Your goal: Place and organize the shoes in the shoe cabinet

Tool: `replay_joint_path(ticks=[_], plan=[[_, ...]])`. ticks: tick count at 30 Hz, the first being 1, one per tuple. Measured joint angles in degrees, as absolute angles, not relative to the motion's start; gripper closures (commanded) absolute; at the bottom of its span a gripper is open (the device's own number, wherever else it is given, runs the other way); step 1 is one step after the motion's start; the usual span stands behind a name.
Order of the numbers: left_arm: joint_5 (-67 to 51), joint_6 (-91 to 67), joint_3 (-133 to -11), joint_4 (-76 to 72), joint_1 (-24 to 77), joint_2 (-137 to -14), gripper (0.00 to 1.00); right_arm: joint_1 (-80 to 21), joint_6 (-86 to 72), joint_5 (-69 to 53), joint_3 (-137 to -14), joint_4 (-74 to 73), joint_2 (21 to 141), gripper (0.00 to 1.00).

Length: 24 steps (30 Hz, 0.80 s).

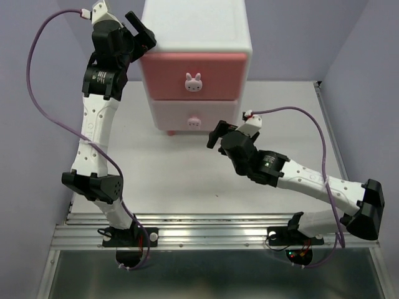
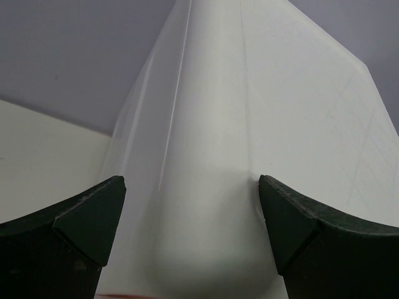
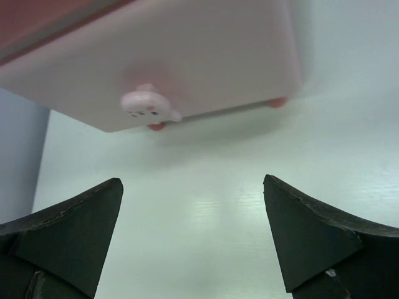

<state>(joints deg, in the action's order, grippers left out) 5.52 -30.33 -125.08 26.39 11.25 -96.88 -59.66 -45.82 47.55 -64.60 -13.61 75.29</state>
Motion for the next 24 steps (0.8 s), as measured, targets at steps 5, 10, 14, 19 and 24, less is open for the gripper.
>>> replay_joint_path(ticks=[5,10,14,19,24], plan=[[9.3,-29.6,-130.0,31.7,11.3,-96.5,0.01,-59.5,-54.3,49.0,-62.8,-28.8,70.8,0.00],[15.2,-29.4,-128.9,34.3,10.8,-91.4,0.01,-59.5,-64.2,48.4,-58.3,-40.1,67.2,0.00],[19.2,-30.1,-121.3,35.0,8.3,-82.2,0.01,-59.3,-71.8,47.9,-57.3,-47.7,66.8,0.00],[19.3,-32.2,-96.8,35.3,-1.8,-66.5,0.01,-58.8,-76.8,47.9,-55.4,-53.2,66.1,0.00],[18.2,-34.8,-76.3,37.1,-6.5,-58.1,0.01,-58.5,-73.9,49.0,-61.0,-57.6,71.2,0.00]])
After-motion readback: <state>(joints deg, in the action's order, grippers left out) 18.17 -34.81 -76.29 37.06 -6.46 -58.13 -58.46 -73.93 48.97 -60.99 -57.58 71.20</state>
